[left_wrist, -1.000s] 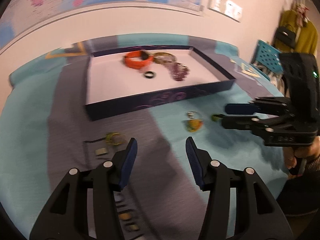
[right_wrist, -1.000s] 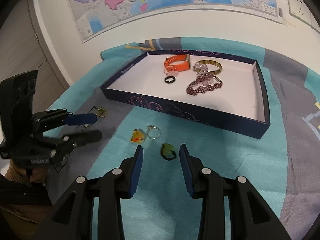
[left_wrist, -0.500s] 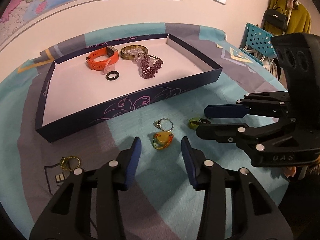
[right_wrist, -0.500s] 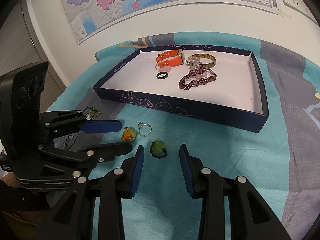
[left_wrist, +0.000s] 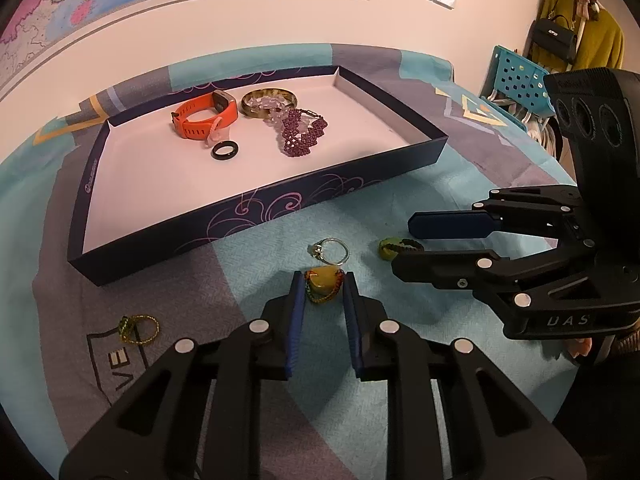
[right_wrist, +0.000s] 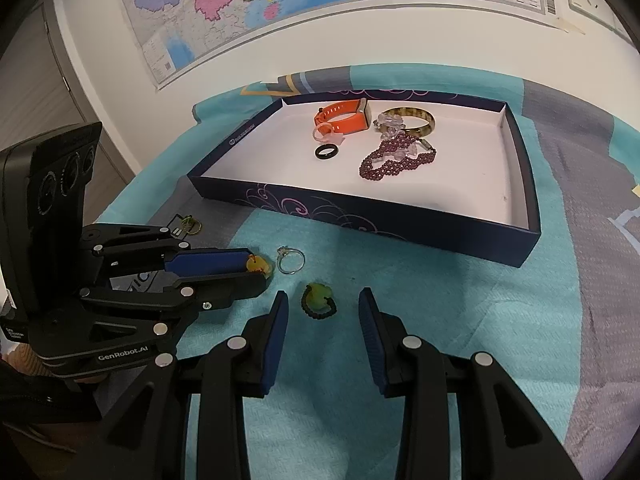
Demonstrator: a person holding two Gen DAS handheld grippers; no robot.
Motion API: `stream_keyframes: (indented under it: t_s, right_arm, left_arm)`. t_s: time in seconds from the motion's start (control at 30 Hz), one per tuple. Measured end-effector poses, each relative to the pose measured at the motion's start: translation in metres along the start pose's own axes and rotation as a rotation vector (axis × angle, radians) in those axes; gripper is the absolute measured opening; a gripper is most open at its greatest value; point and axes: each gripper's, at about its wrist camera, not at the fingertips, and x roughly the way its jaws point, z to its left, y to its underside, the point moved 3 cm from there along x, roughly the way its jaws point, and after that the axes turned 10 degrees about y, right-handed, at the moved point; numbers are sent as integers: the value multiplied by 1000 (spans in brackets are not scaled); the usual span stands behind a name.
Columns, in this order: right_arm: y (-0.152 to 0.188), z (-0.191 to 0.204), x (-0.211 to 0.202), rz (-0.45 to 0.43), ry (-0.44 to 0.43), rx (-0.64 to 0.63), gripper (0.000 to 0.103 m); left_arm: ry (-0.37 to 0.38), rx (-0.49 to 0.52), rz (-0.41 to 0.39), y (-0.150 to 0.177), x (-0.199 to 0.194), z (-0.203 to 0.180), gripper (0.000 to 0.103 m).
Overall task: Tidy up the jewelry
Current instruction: 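Grasp the yellow pendant with the left tool while the right tool grasps the green ring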
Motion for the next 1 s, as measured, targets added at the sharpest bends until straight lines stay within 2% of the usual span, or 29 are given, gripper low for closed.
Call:
stream_keyframes:
  t_s: [0.17,0.43,1.0]
  right_arm:
    - [0,3,1,1,-3,-5,34]
    - [0,3,3,11,-3,-5,16]
    - [-2,0,-7,-17,-7,3,13]
  left_arm:
    - [5,-8,-3,1,-1,0,20]
    - [5,-18,-11,2,-3,0,19]
    - [6,-45,-41,2,-14,3,19]
